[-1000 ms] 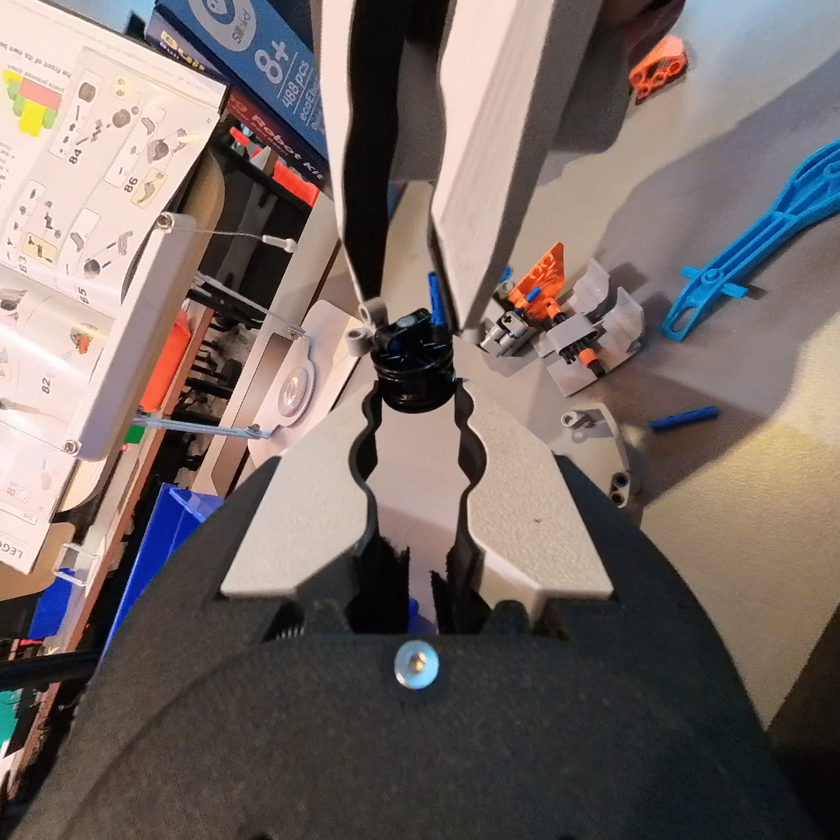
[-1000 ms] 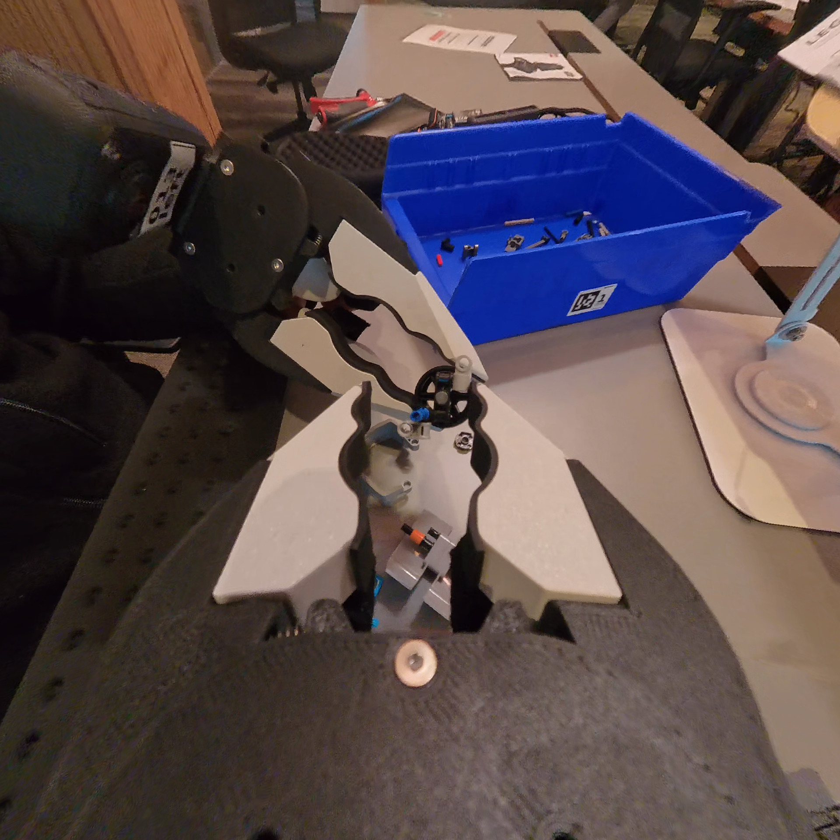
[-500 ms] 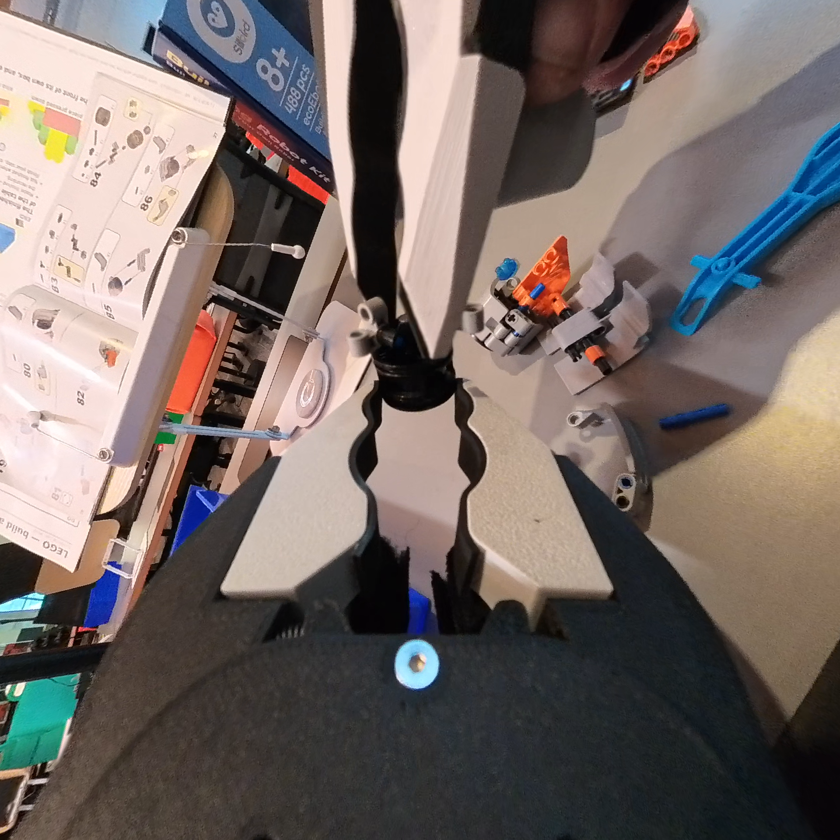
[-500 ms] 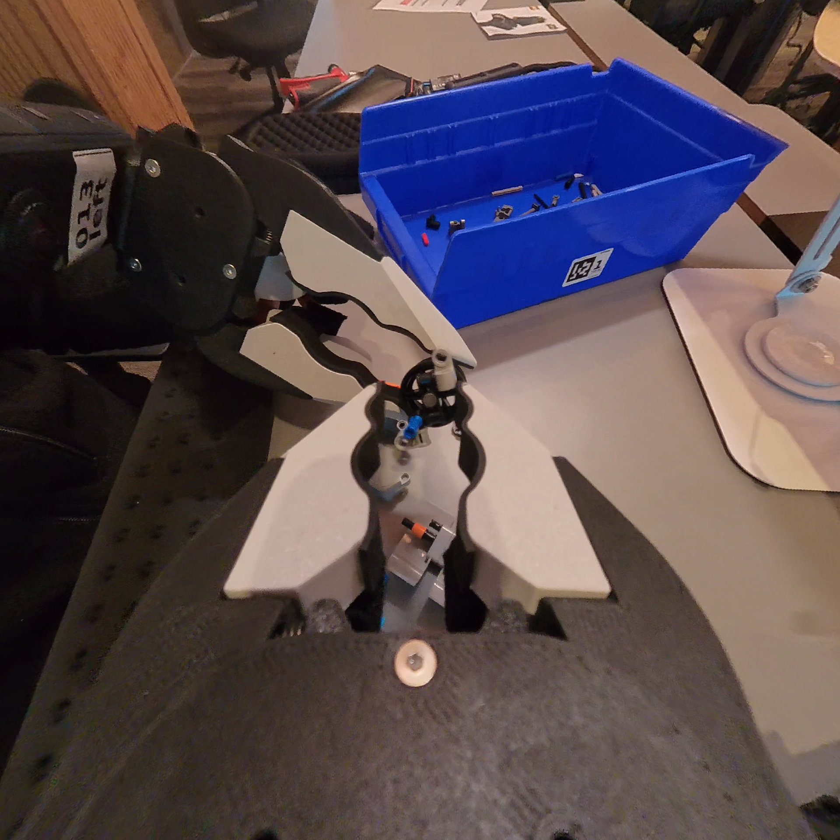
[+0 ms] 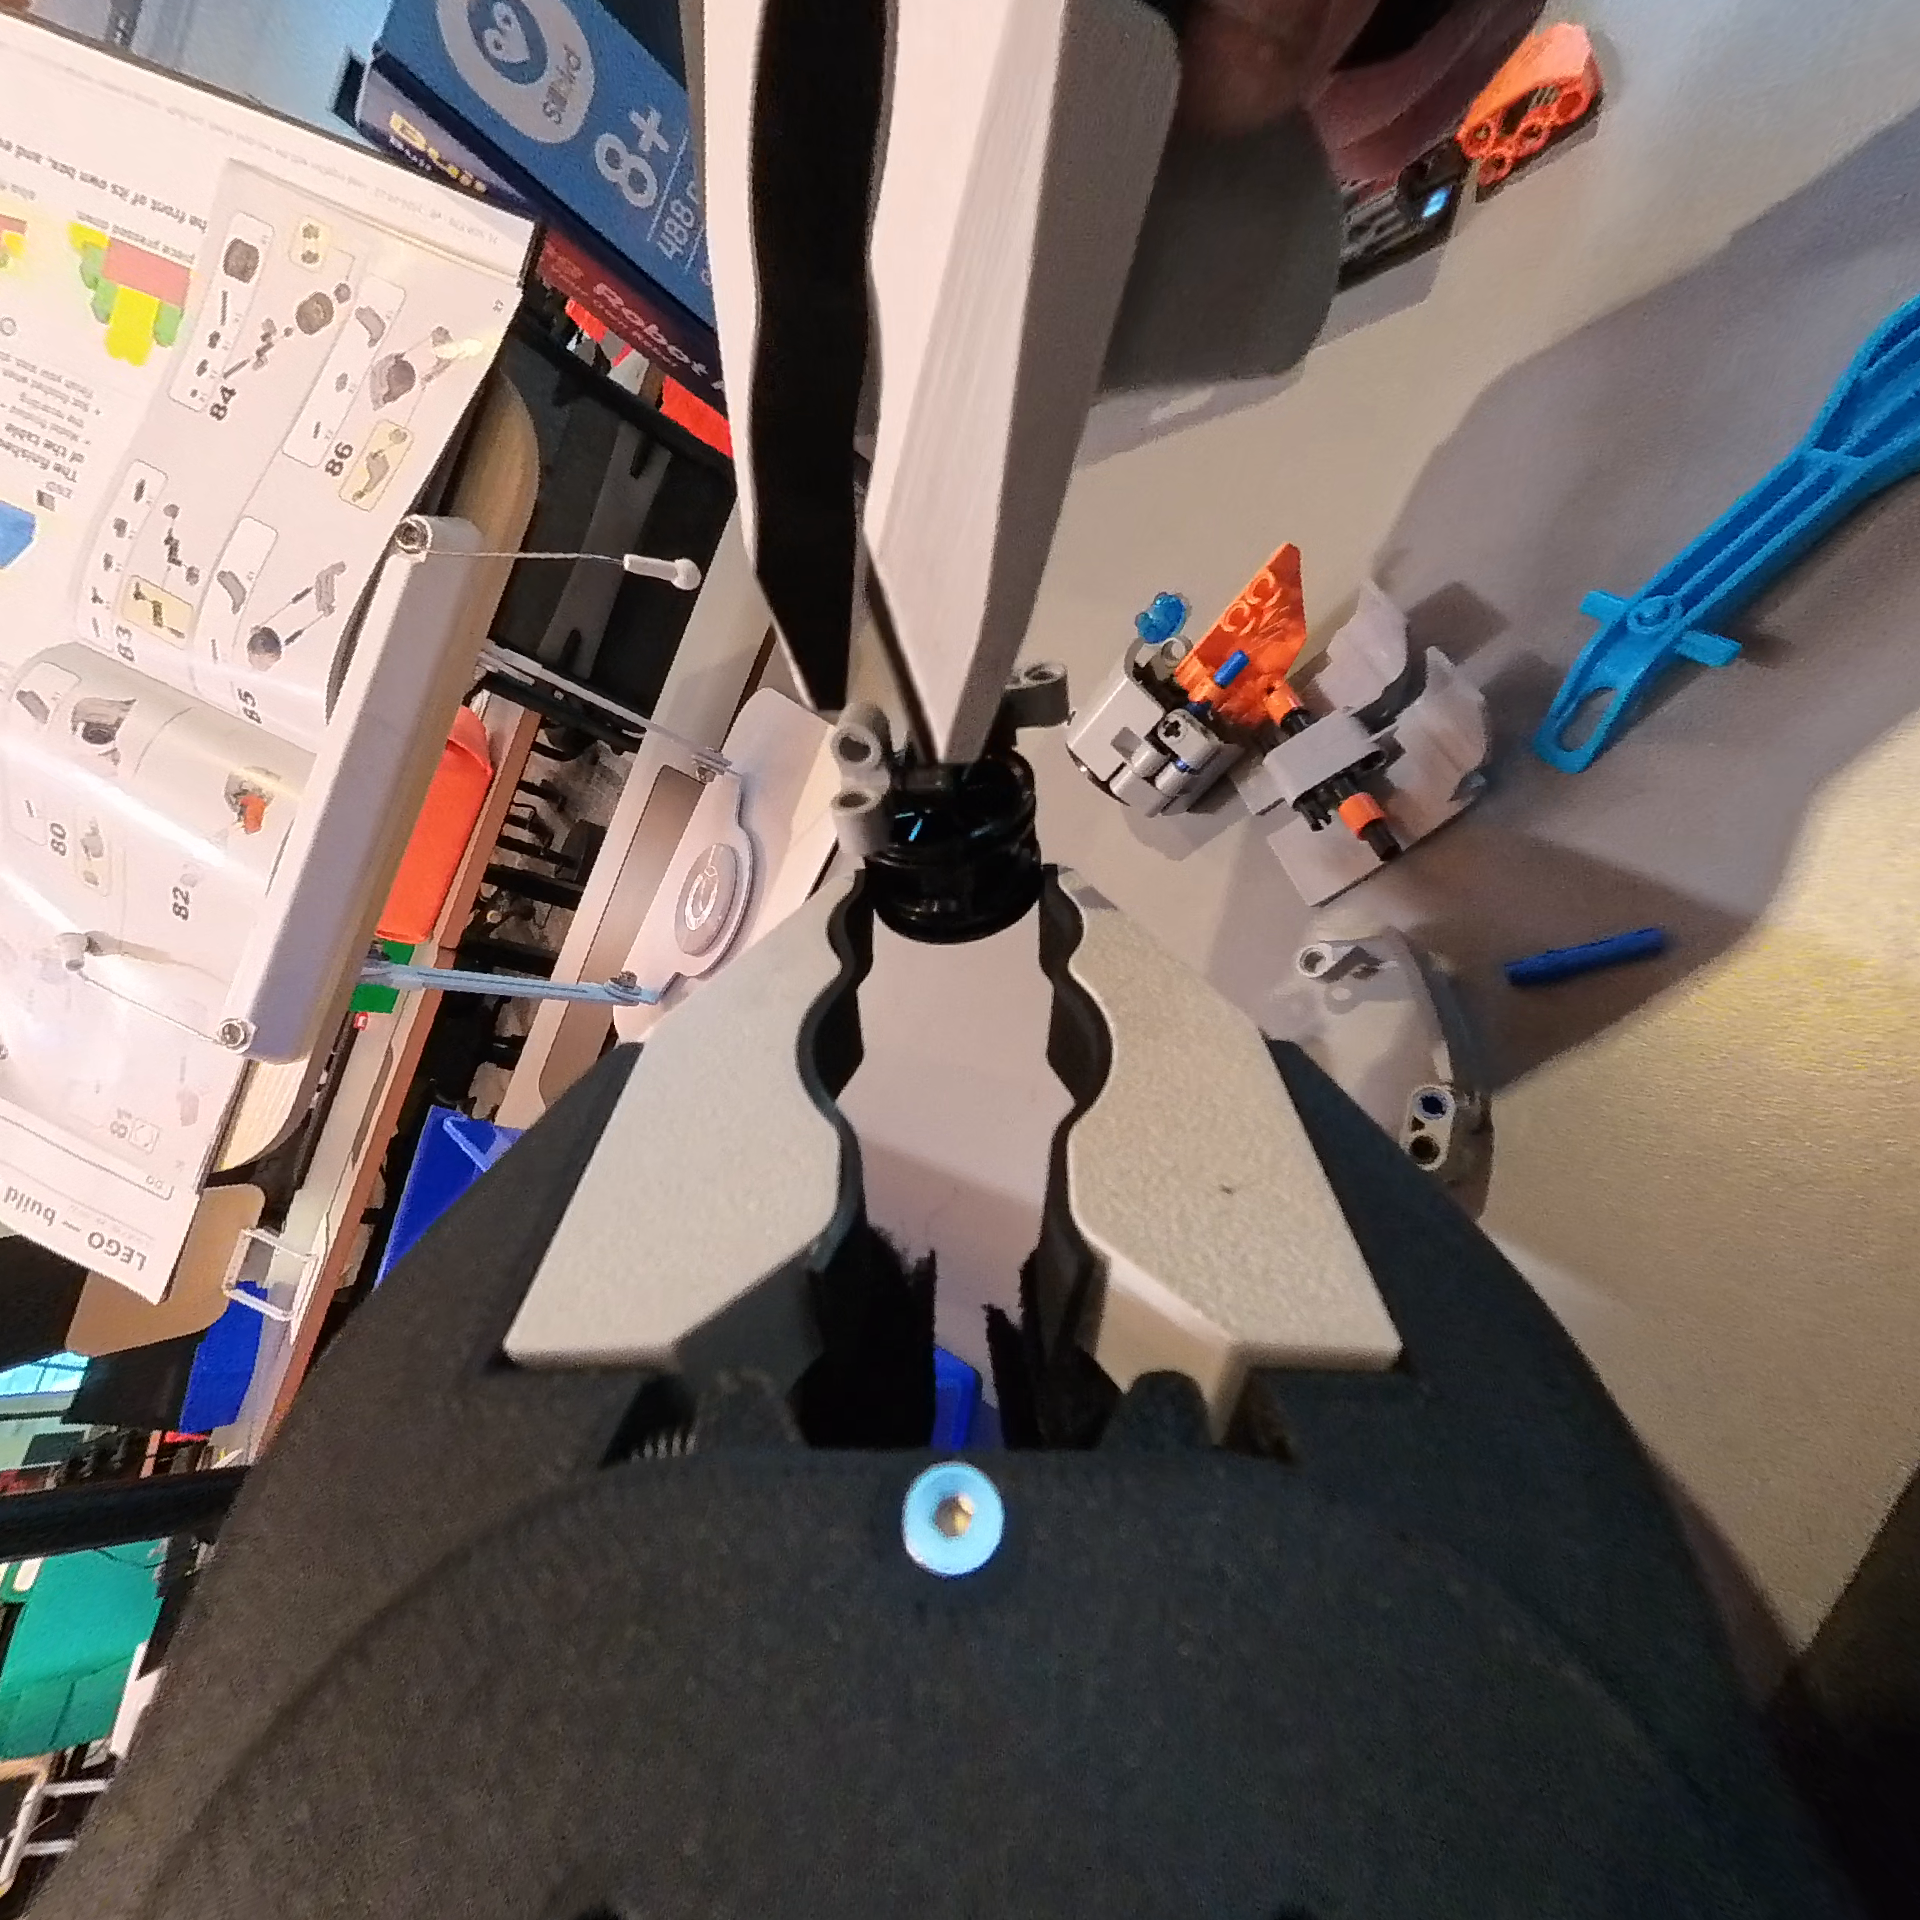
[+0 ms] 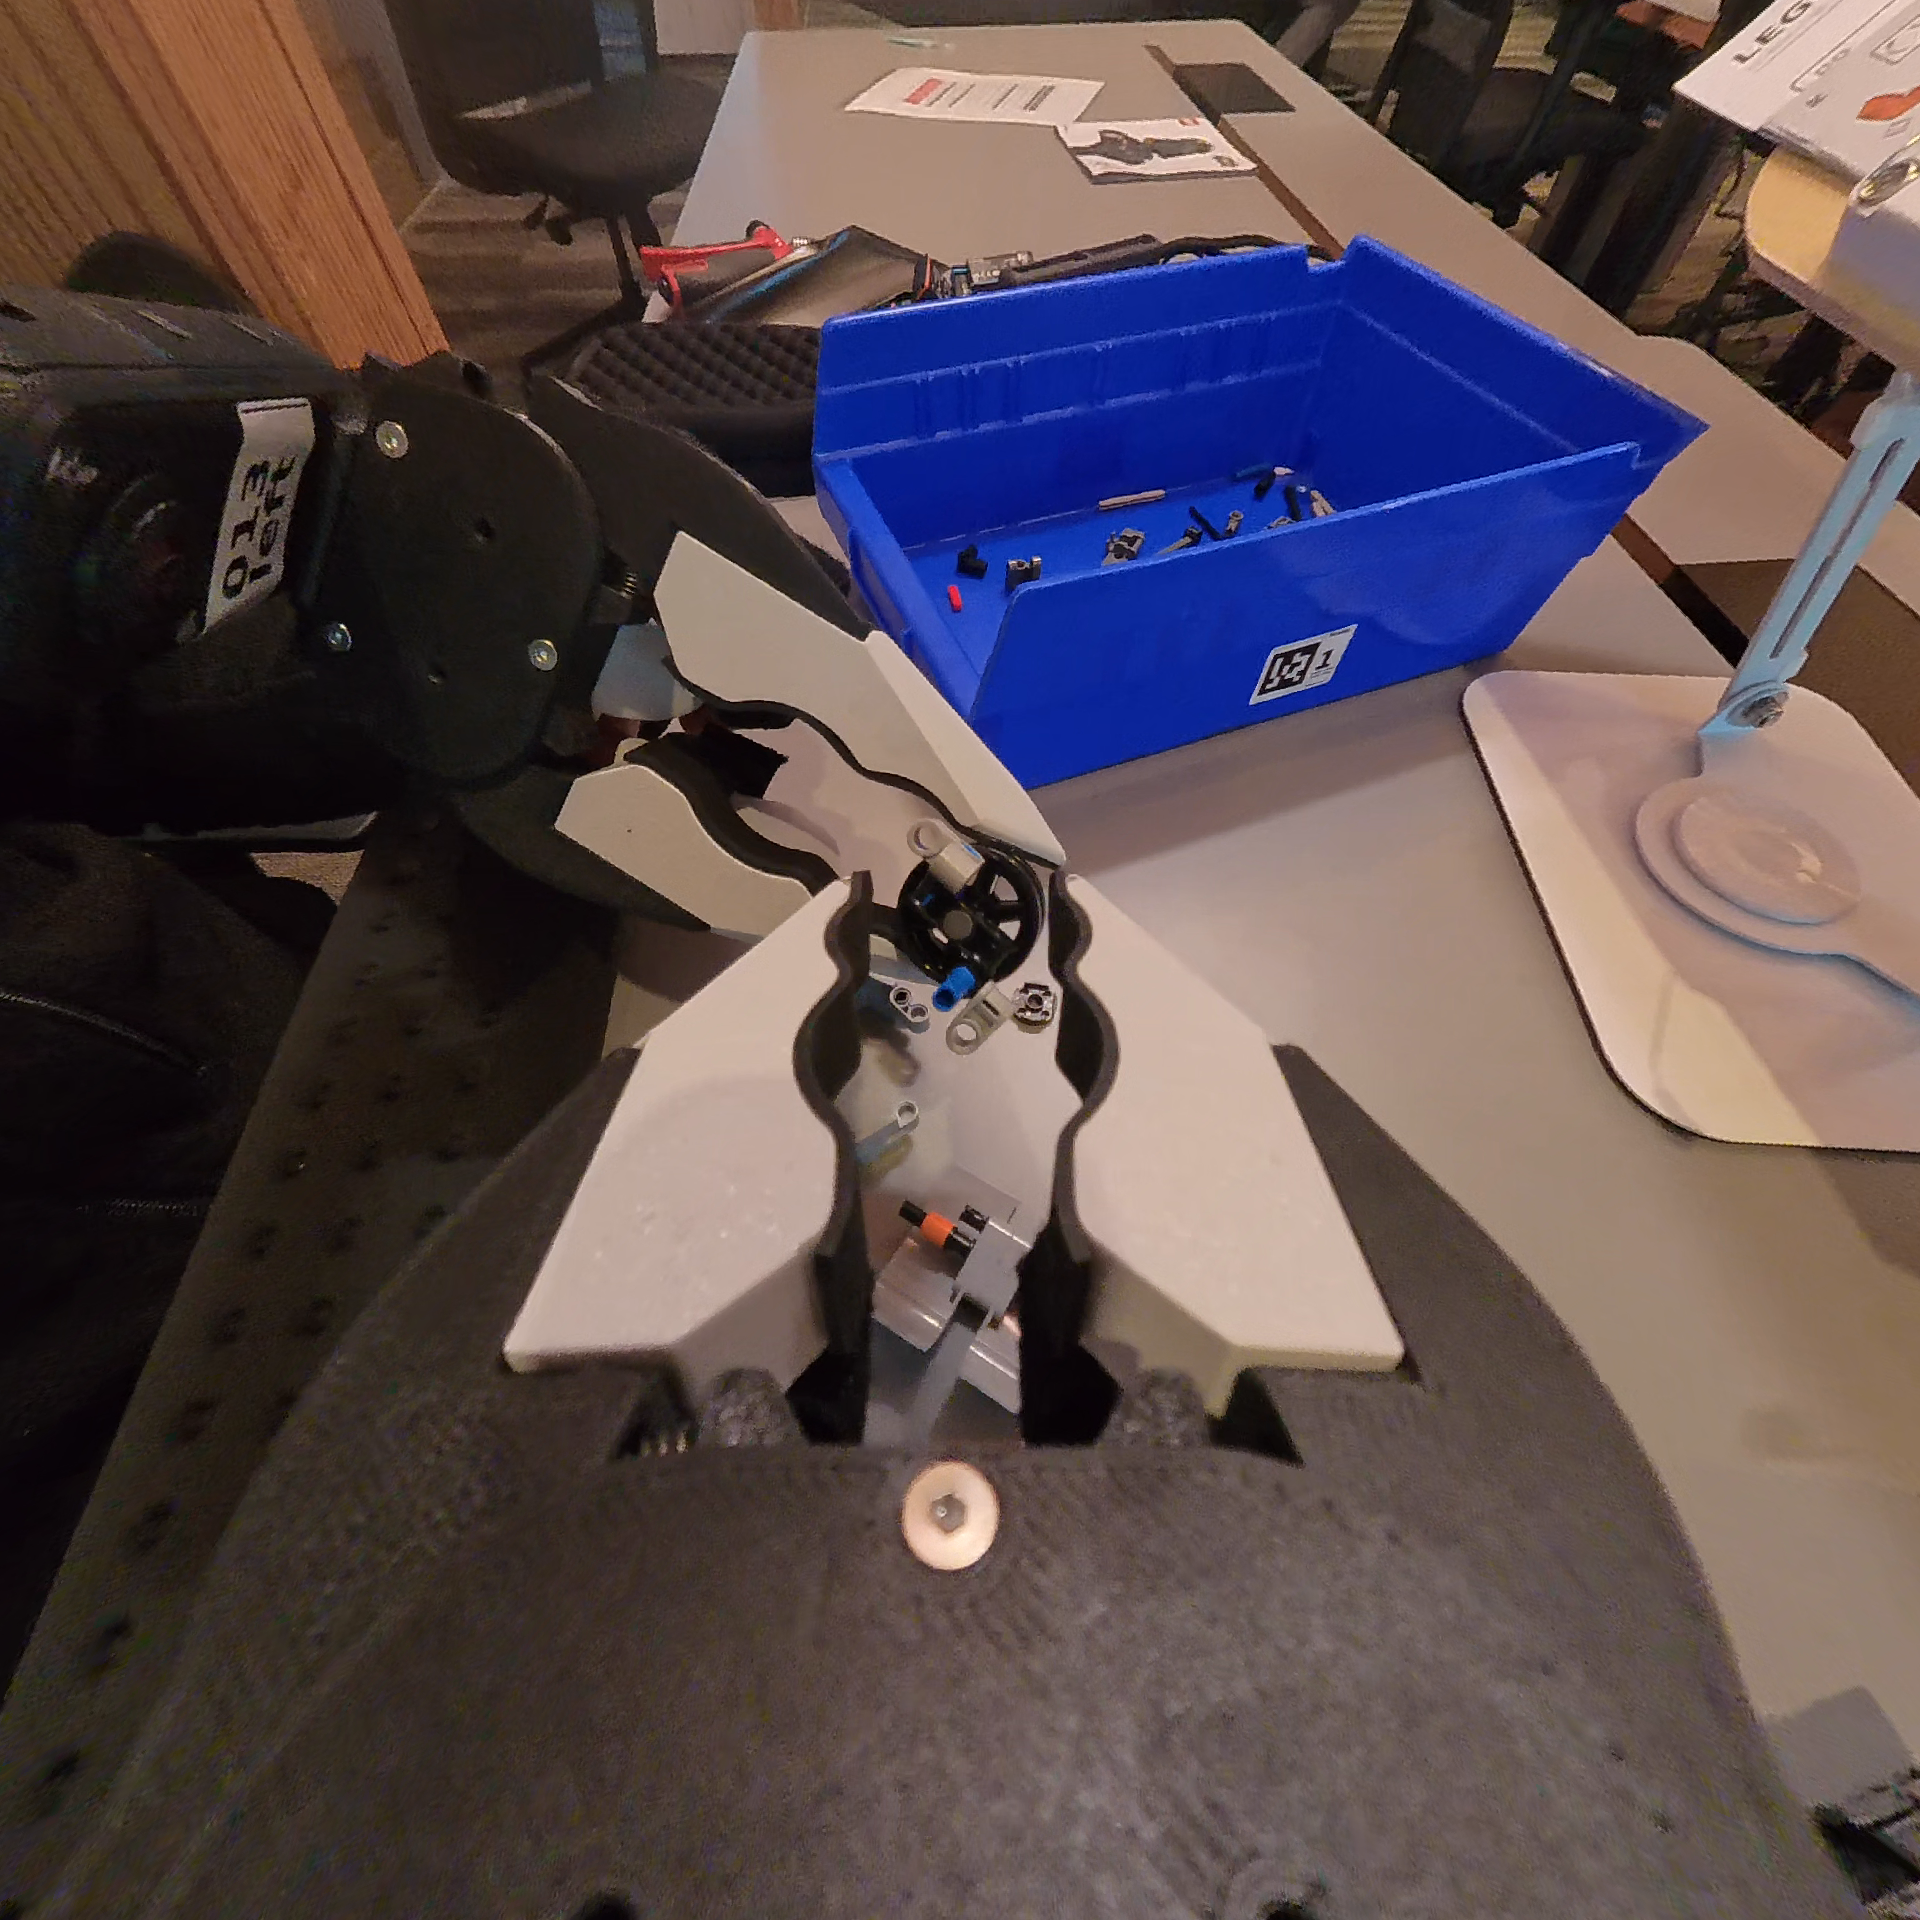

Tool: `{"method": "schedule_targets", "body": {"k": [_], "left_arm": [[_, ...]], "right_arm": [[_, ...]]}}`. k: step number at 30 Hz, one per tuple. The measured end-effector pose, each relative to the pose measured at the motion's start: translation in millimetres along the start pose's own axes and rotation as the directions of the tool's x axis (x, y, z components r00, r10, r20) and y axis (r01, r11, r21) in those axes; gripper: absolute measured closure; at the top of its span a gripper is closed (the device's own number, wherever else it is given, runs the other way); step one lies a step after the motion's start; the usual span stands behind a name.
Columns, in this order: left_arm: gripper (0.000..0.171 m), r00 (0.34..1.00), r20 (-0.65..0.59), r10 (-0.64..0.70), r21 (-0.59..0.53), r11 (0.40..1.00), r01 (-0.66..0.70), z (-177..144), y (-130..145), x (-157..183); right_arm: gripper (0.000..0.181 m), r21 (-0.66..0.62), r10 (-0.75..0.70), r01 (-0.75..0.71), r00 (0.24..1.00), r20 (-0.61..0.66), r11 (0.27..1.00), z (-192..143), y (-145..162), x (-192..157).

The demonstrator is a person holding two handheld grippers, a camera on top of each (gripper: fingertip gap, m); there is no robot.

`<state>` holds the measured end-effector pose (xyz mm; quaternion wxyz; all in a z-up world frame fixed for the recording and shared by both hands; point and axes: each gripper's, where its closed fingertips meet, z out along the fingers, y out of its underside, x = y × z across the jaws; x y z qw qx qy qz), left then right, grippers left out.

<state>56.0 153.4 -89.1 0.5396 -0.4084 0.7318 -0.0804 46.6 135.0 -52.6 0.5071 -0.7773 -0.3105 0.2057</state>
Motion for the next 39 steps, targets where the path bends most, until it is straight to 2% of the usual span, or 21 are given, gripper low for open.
{"method": "schedule_targets", "body": {"k": [10,20,26,33,39], "left_arm": [[0.142,1.000,-0.001,0.013,0.001,1.000,-0.013,-0.1,-1.9,2.1],[0.142,1.000,-0.005,0.013,0.004,1.000,-0.013,0.0,-2.1,2.9],[0.142,1.000,-0.005,0.009,0.010,1.000,-0.009,-0.4,-3.2,2.4],[0.142,1.000,-0.012,0.004,0.010,1.000,-0.004,-0.2,-2.7,3.3],[0.142,1.000,-0.011,0.004,0.012,1.000,-0.004,-0.2,-3.3,3.0]], "right_arm": [[0.150,-0.077,-0.045,0.043,0.999,-0.029,0.996,7.1,11.7,-0.3],[0.147,-0.101,-0.053,0.049,0.998,-0.039,0.994,9.1,16.3,0.9],[0.151,-0.101,-0.108,0.102,0.992,-0.060,0.990,8.5,14.5,1.8],[0.154,-0.161,-0.264,0.243,0.956,-0.127,0.957,10.3,17.8,5.2],[0.155,-0.157,-0.264,0.243,0.956,-0.127,0.957,9.9,17.2,5.3]]}}
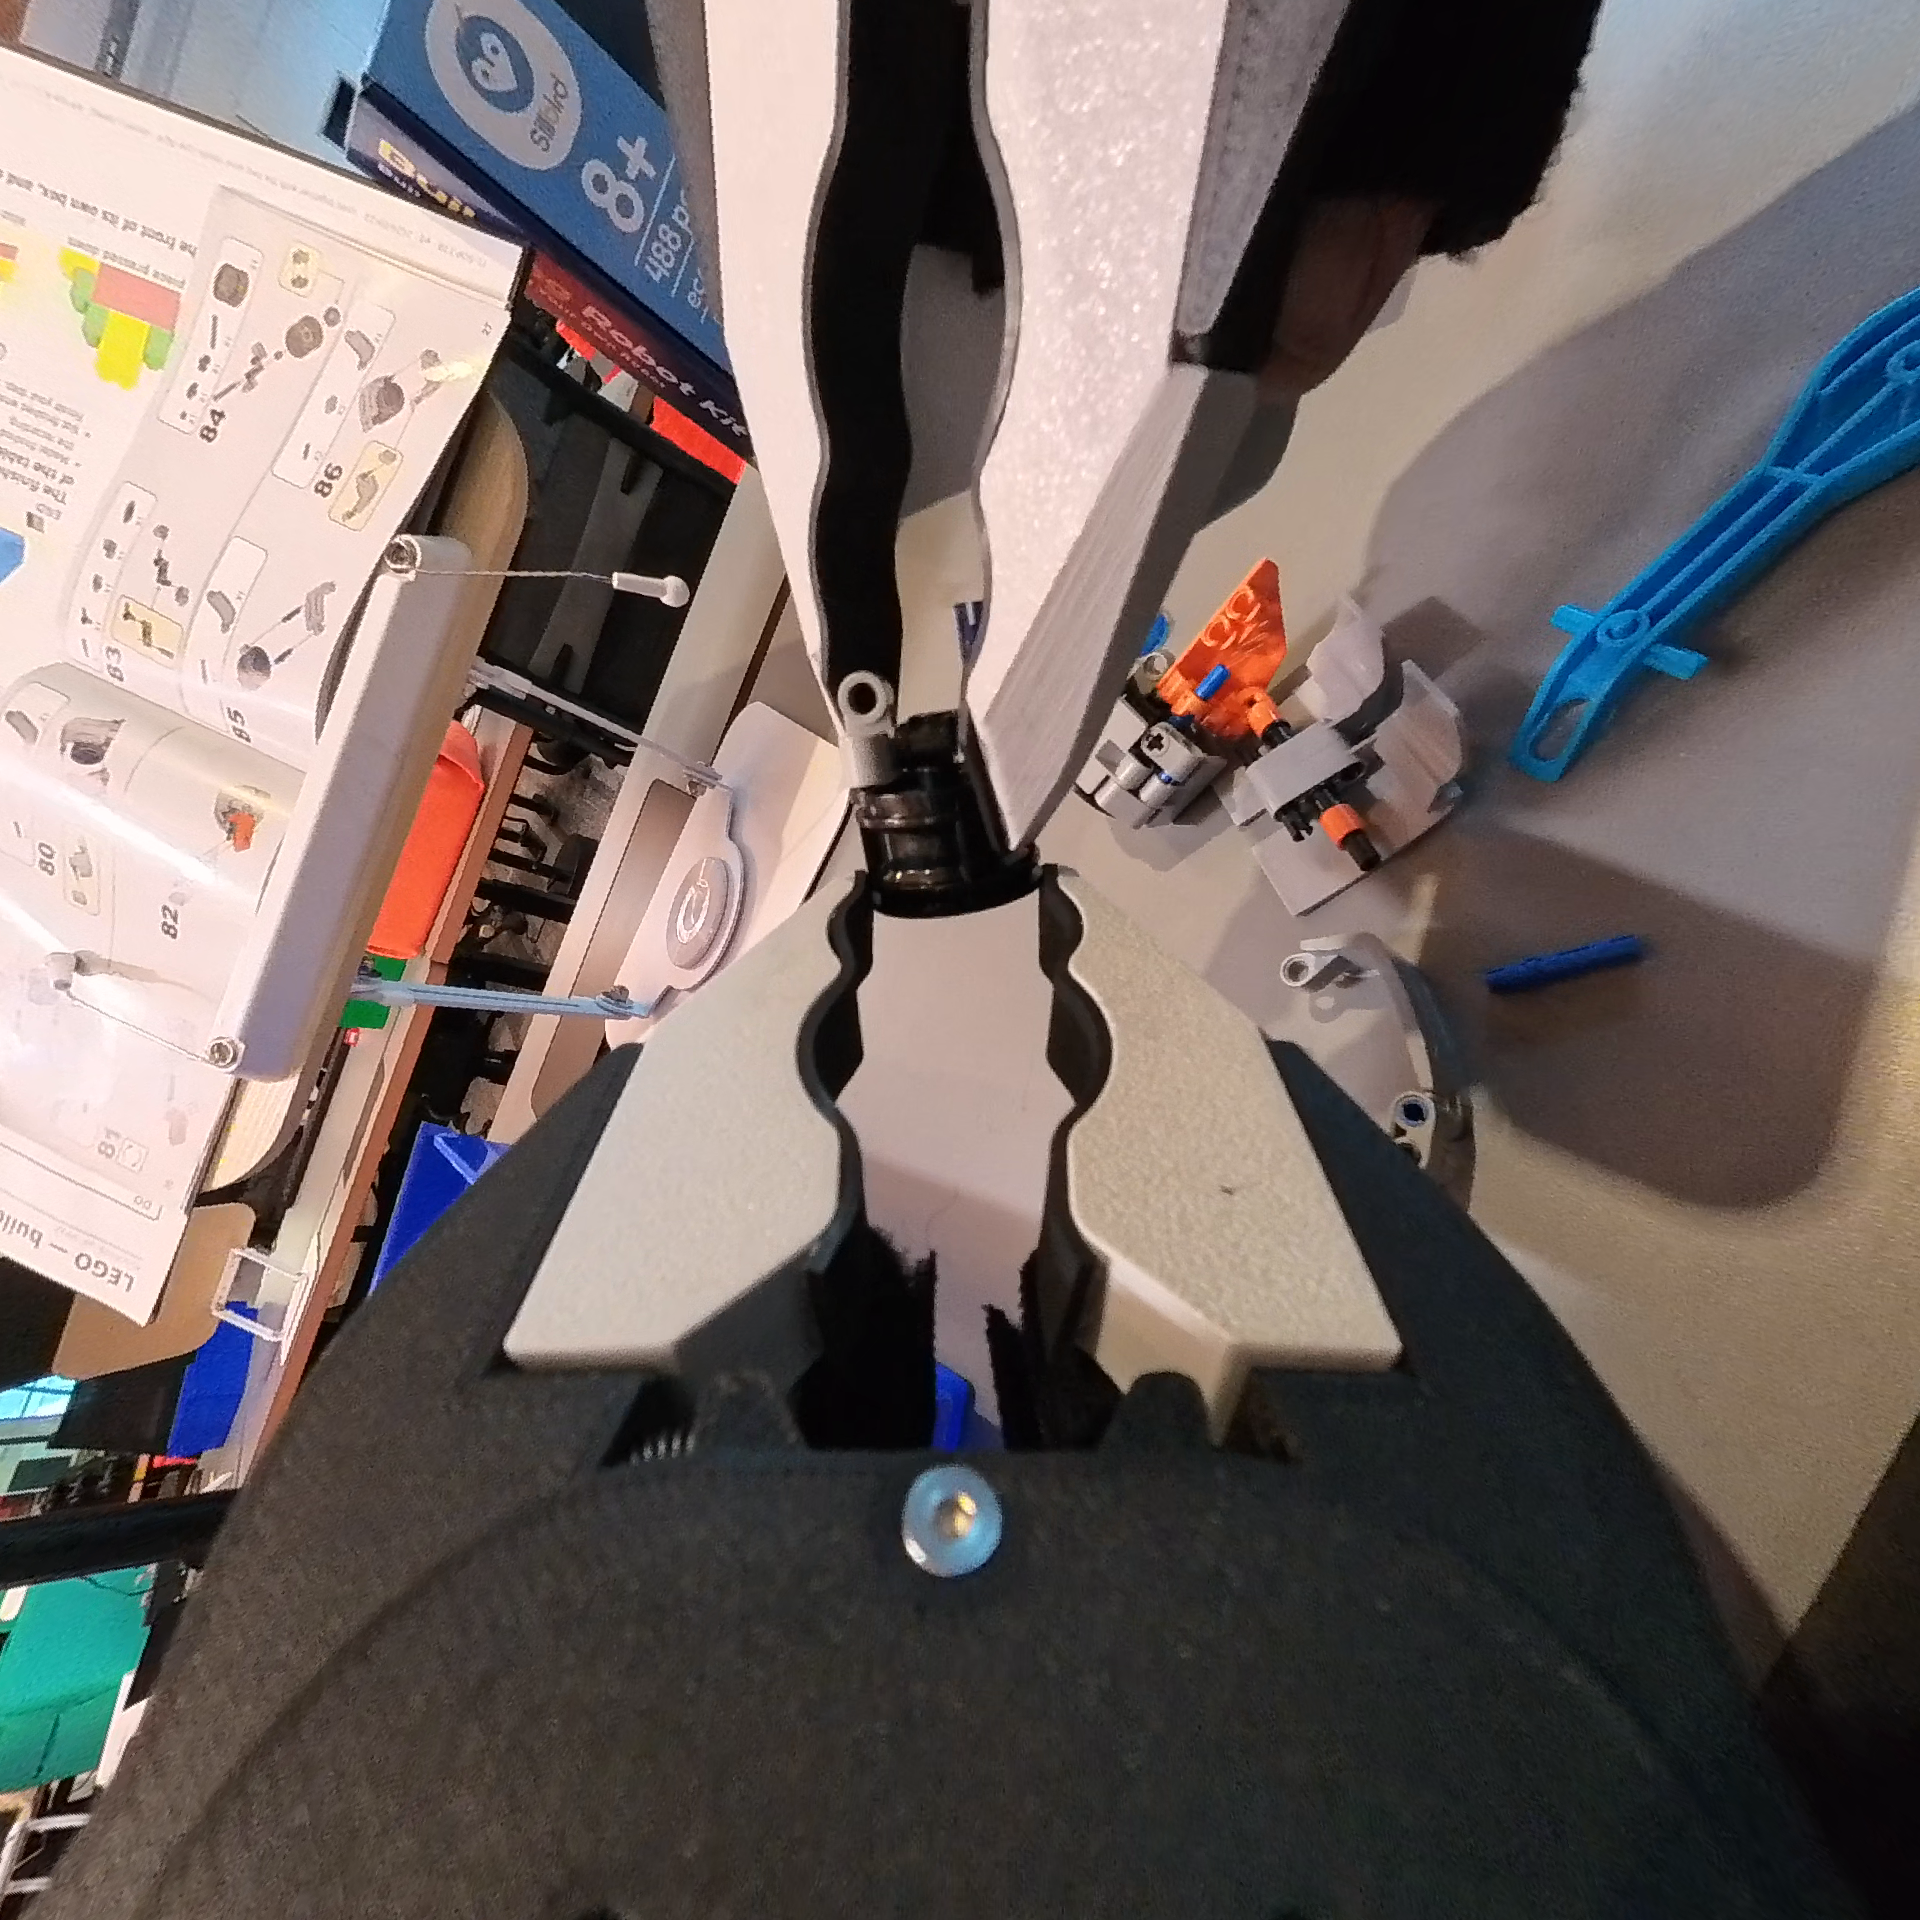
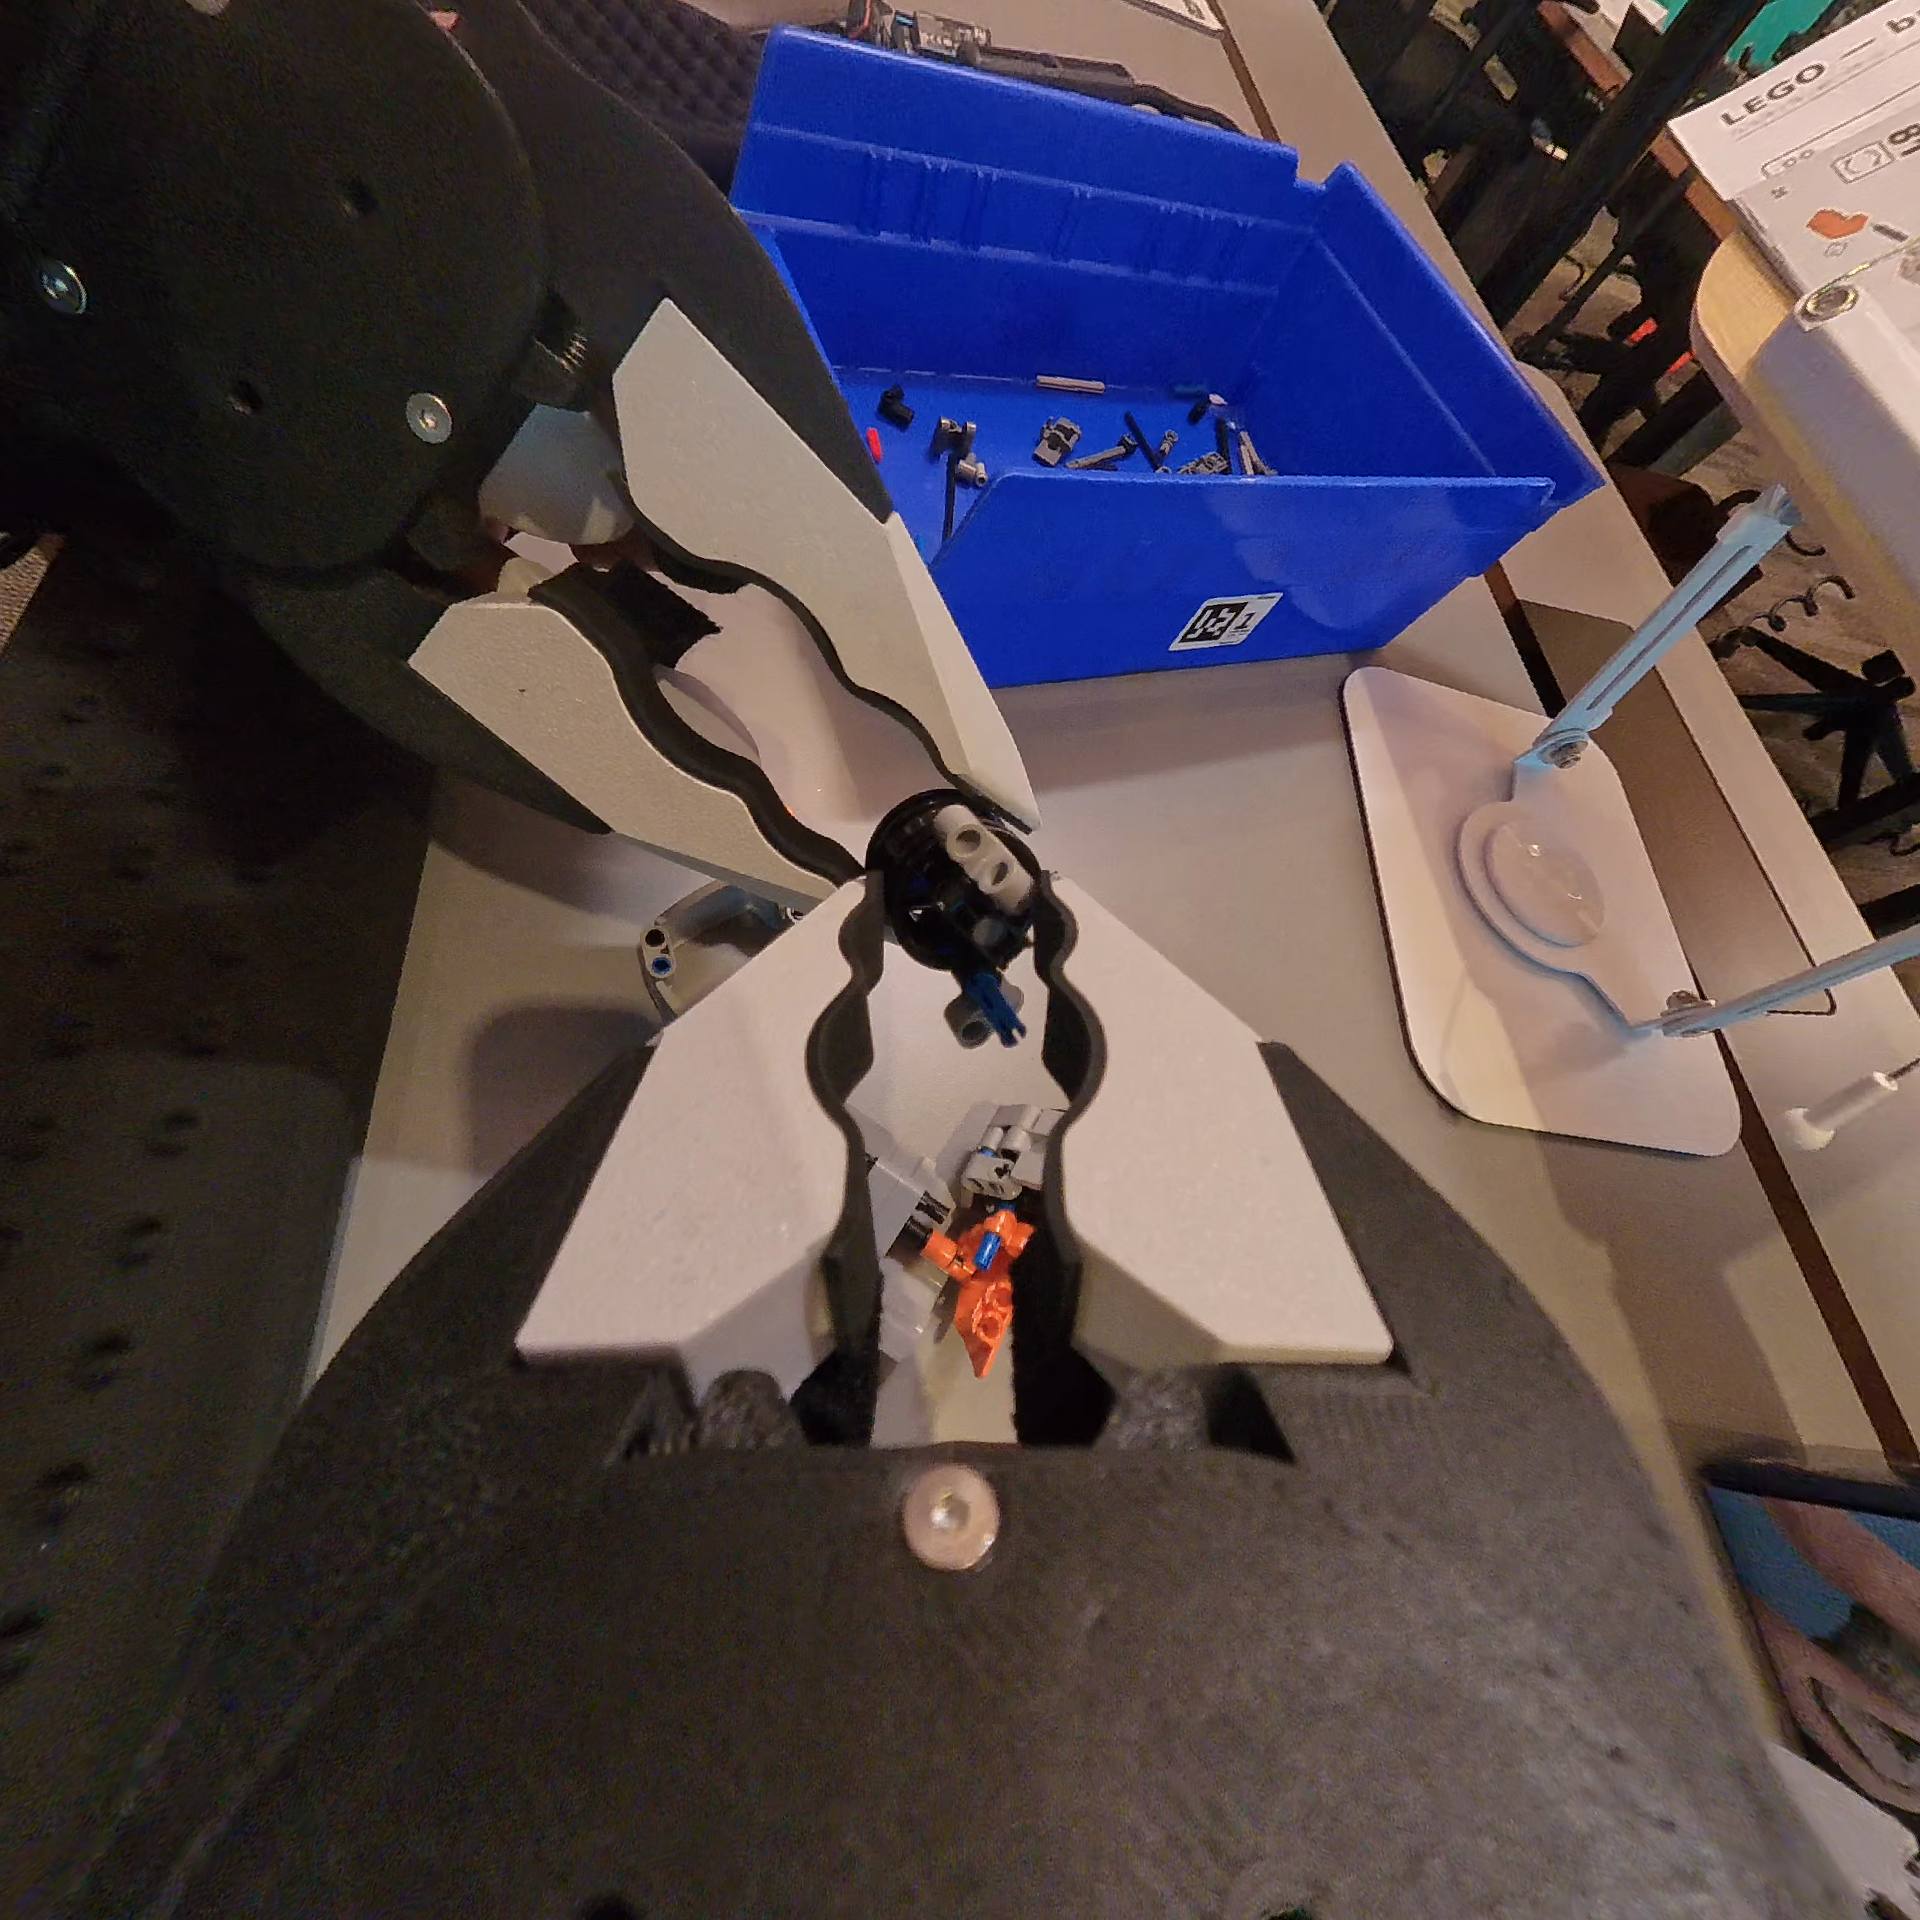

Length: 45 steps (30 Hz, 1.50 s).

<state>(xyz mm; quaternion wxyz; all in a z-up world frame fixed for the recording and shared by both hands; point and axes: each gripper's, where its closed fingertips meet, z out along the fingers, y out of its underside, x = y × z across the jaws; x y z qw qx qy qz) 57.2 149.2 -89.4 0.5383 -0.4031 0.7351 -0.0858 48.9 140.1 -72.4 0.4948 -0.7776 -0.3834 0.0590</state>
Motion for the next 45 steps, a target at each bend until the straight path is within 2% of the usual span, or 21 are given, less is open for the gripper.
{"method": "schedule_targets", "body": {"k": [10,20,45], "left_arm": [[0.142,1.000,-0.008,-0.014,0.010,1.000,0.014,-0.9,-1.1,0.2],[0.142,1.000,-0.018,-0.023,0.020,1.000,0.023,-1.1,-2.2,0.9],[0.142,0.998,-0.042,-0.046,0.037,0.998,0.048,-0.9,-3.1,3.7]], "right_arm": [[0.163,0.025,-0.026,0.026,1.000,0.011,0.999,-2.9,-4.8,-3.1],[0.157,0.042,-0.007,0.007,1.000,0.005,0.999,-6.3,-6.6,1.0],[0.159,0.040,-0.007,0.006,0.999,0.032,0.999,-4.6,-6.0,-3.9]]}}
